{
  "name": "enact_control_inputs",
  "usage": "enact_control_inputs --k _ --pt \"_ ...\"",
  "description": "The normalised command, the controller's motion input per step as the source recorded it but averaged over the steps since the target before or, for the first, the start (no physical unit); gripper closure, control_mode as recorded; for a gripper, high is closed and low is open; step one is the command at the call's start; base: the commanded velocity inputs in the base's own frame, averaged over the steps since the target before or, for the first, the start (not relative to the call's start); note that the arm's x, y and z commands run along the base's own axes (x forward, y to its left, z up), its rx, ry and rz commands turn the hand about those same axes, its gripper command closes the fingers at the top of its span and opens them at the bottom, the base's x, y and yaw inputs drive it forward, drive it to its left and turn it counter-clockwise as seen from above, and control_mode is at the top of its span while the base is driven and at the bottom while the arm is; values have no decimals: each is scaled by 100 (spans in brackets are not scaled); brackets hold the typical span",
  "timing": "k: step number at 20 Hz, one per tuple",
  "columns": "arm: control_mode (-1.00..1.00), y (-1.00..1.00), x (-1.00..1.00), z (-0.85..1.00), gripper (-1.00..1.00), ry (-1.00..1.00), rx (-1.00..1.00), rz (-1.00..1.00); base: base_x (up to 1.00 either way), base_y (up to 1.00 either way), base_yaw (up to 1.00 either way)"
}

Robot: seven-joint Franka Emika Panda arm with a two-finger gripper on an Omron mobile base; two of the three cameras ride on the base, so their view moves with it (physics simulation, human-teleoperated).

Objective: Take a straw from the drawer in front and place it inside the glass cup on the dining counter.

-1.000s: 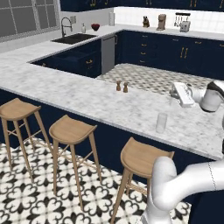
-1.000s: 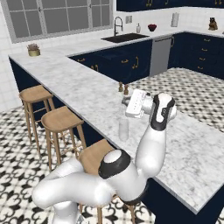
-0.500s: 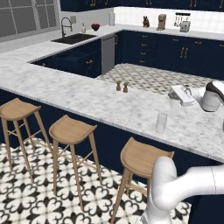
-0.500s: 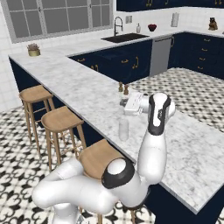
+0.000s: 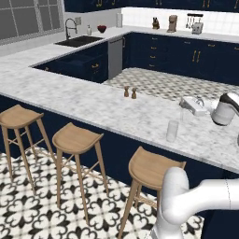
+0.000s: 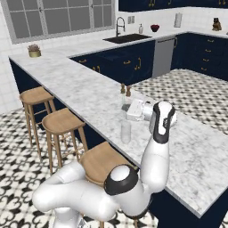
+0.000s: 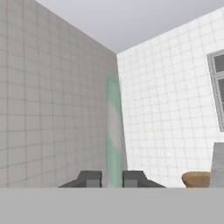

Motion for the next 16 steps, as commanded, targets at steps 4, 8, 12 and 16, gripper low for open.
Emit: enact_control_inputs --k 4,8,12,16 --pt "-100 16 0 0 100 -1 17 0 0 0 0" --pt "-100 0 2 0 100 -14 4 0 0 0 0" --pt "-100 0 26 0 100 -12 0 0 0 0 0" --pt "-100 -7 26 -1 100 -1 -2 0 0 0 0"
